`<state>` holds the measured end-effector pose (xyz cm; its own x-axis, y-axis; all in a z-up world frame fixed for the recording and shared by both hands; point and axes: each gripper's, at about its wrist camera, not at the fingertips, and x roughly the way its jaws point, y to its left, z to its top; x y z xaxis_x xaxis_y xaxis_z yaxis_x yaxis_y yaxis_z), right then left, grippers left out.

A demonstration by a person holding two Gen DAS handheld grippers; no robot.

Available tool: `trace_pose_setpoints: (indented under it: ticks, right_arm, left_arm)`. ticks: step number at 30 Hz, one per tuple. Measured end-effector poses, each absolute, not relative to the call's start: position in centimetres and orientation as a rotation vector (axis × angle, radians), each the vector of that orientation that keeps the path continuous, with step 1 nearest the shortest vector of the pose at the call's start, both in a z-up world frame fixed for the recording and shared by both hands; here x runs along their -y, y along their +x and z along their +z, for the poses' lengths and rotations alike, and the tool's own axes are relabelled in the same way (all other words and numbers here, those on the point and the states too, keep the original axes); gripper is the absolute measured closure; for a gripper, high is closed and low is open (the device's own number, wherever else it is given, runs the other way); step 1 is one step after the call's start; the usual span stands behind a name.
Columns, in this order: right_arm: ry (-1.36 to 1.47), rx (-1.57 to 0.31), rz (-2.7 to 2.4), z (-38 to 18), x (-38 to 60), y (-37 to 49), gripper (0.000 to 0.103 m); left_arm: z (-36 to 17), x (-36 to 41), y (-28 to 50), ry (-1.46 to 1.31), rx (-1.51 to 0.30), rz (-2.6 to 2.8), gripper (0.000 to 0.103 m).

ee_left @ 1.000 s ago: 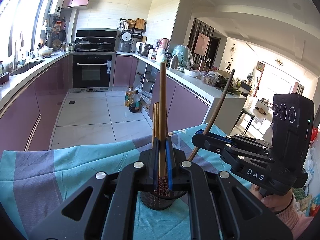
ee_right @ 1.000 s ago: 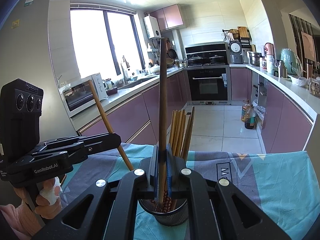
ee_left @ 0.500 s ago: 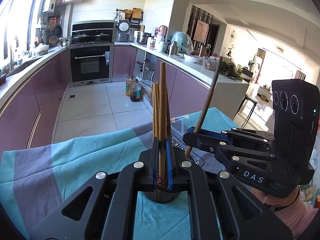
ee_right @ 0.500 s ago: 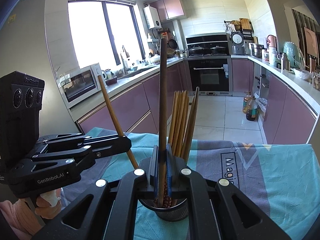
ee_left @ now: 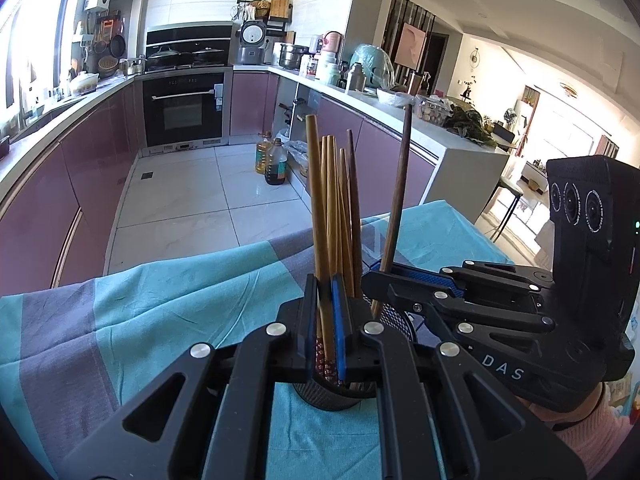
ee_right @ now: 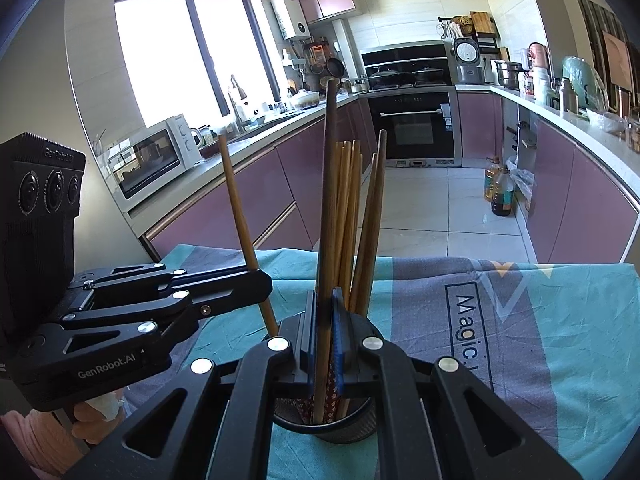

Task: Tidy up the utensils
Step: 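Open both tools and pull back from the mesh cup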

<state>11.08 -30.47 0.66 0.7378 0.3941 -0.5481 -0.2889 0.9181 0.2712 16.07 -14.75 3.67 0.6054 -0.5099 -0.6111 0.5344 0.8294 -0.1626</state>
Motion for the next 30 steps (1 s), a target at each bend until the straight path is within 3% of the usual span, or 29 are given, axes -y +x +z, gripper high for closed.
trace_pose_setpoints:
  ticks: [11, 15, 17, 20, 23, 25, 28, 30]
  right_arm:
    - [0.192, -0.647, 0.367, -0.1, 30.9, 11.0, 0.095]
    - [0.191, -0.65, 0.369, -0.5, 31.1, 10.2, 0.09]
    - [0.18, -0.632, 0.362, -0.5, 31.0, 9.4, 0.071]
    - [0.161, -0.588, 0.328, -0.4, 31.0, 8.0, 0.053]
    - [0.144, -0.54, 0.305, -0.2, 30.9, 6.5, 0.035]
    - [0.12, -0.506, 0.282, -0.2, 30.7, 5.5, 0.024]
    - [0.089, -0.463, 0.251, -0.2, 30.2, 4.3, 0.009]
    - [0.069, -0.435, 0.231, -0.2, 29.9, 3.5, 0.007]
  left_arm:
    - [1.0, 15.1, 17.5, 0.03, -0.75, -0.624, 0.095]
    - [0.8, 14.3, 16.8, 0.031, -0.712, -0.611, 0.078]
    - [0.9, 13.7, 16.2, 0.035, -0.676, -0.587, 0.069]
    - [1.1, 12.5, 14.9, 0.031, -0.619, -0.547, 0.054]
    - [1.2, 10.7, 13.6, 0.021, -0.552, -0.47, 0.034]
    - [1.4, 9.9, 12.6, 0.021, -0.514, -0.428, 0.013]
    - [1.6, 8.1, 10.7, 0.016, -0.447, -0.366, 0.006]
    - [1.8, 7.2, 9.8, 0.007, -0.417, -0.328, 0.006]
